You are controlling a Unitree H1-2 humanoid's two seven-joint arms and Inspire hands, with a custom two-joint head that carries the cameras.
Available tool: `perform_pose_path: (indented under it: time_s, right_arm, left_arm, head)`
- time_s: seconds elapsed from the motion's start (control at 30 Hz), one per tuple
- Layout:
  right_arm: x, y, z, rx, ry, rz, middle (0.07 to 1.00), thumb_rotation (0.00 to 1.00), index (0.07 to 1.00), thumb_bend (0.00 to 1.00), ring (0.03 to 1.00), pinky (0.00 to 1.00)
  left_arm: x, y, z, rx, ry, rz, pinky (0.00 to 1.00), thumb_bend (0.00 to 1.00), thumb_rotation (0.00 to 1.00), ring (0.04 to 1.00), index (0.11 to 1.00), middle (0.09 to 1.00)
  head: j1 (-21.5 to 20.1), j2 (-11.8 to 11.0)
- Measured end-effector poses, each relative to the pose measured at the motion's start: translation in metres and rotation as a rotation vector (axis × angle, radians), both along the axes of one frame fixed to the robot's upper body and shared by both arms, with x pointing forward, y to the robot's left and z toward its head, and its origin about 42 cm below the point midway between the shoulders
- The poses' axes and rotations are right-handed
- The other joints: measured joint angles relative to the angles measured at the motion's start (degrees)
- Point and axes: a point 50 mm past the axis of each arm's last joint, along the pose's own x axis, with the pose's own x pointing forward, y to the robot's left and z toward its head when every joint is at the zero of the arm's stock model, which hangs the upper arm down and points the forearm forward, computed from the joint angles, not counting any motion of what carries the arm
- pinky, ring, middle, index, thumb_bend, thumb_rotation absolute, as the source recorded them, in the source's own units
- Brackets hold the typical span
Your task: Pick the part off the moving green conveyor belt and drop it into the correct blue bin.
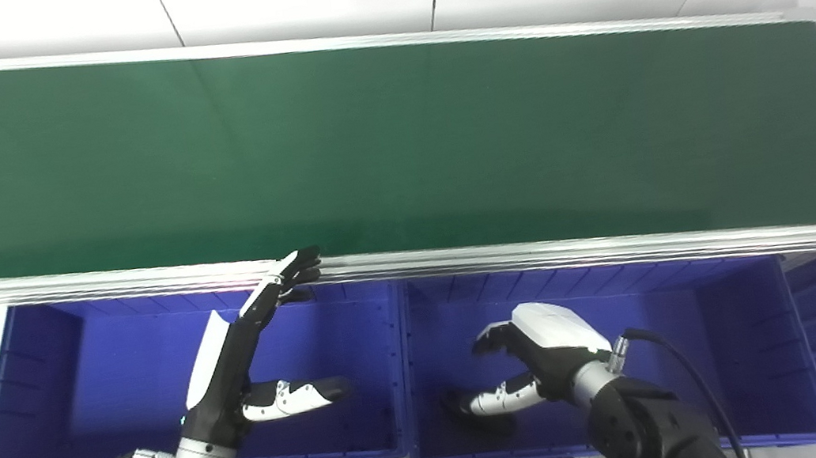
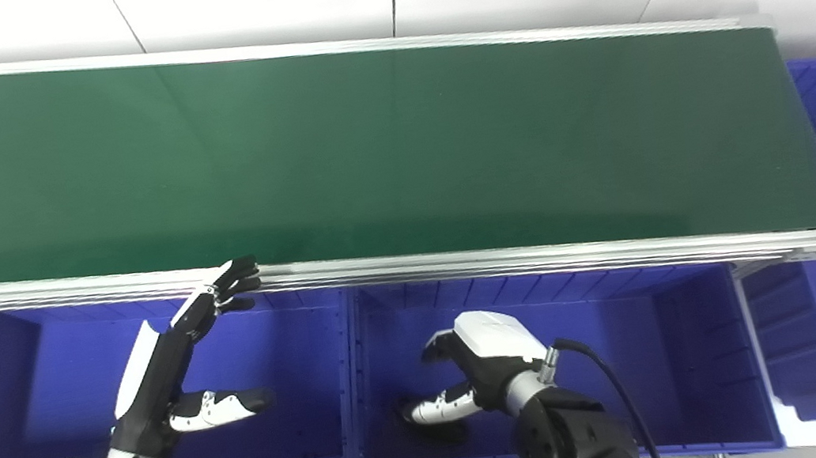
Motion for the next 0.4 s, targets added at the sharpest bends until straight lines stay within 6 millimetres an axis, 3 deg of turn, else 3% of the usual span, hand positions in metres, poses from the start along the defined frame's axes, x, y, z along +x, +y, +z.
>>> perform_pose_path:
  time_s: [0.1,0.23,0.3,0.4]
  right_arm:
    - [-0.008,-0.001,0.003,0.02,-0.035,-0.042,1.0,0.78,0.988,0.59,1.0,1.0]
    - [-0.025,-0.003,0.022,0.136,-0.145,-0.139,0.996,0.63,0.986,0.62,0.992,0.96]
    - [-0.036,0.0,0.028,0.271,-0.207,-0.213,0.993,0.62,0.984,0.63,0.987,0.95]
    - [-0.057,0.008,0.029,0.504,-0.195,-0.308,0.986,0.71,0.984,0.71,0.943,0.84]
  left_arm:
    - [0.0,0.0,0.0,0.003,0.0,0.0,0.73,0.82,0.67,0.815,0.868,0.864]
    - [-0.003,-0.001,-0.001,0.001,0.009,0.001,0.74,0.83,0.66,0.822,0.863,0.863]
    - [-0.006,-0.001,-0.002,0.002,0.016,0.003,0.74,0.83,0.66,0.823,0.863,0.863]
    - [-0.008,0.0,-0.004,0.004,0.025,0.003,0.73,0.83,0.66,0.818,0.865,0.864]
  head:
    - [0.44,-0.44]
    - [0.97,-1.41]
    - [0.88,-1.58]
    - [0.62,-2.11]
